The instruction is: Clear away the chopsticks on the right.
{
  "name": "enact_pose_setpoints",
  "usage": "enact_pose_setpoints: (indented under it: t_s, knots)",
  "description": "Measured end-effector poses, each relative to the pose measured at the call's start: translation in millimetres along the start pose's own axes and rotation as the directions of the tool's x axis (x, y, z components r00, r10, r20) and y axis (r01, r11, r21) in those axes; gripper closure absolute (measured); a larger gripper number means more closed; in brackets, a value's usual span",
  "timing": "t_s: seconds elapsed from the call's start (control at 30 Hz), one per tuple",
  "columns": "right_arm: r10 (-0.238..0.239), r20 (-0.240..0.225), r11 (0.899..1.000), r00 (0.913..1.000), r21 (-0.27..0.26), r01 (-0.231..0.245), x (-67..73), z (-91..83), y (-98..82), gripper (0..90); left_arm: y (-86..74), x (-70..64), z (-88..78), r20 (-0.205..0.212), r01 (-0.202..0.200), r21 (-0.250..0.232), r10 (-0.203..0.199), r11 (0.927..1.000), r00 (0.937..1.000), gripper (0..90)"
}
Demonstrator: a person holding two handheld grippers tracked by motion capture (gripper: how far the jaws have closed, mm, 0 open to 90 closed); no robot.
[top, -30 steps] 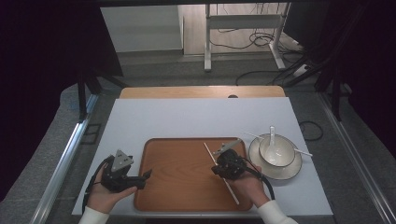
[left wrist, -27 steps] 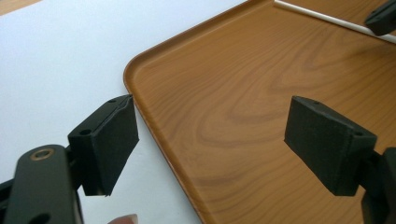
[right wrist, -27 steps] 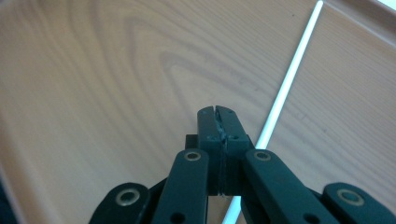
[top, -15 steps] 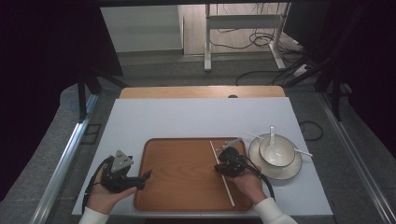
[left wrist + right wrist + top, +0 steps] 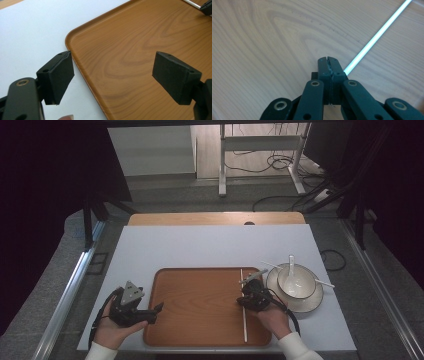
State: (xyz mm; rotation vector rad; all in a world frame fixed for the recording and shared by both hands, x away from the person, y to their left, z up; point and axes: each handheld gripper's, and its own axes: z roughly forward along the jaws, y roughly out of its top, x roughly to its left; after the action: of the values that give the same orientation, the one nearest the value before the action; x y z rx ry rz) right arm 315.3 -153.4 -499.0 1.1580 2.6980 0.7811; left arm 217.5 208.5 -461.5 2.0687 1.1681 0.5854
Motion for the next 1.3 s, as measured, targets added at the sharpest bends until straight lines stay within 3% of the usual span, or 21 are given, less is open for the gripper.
enact_pose_setpoints:
  t_s: [0.67,1.3]
  knots:
    - [0.037,0.008,0.998,0.9993,0.042,-0.038,-12.9,-15.1,-19.5,89.5,0.1,-0.2,-0.7,0.0,-0.003,0.0,0.003,1.0,1.0,17.0]
    - [0.068,0.013,0.996,0.9976,0.05,-0.068,-20.3,-24.9,-32.4,89.4,0.1,-0.4,0.5,-0.002,-0.01,0.009,0.01,0.9999,1.0,17.0]
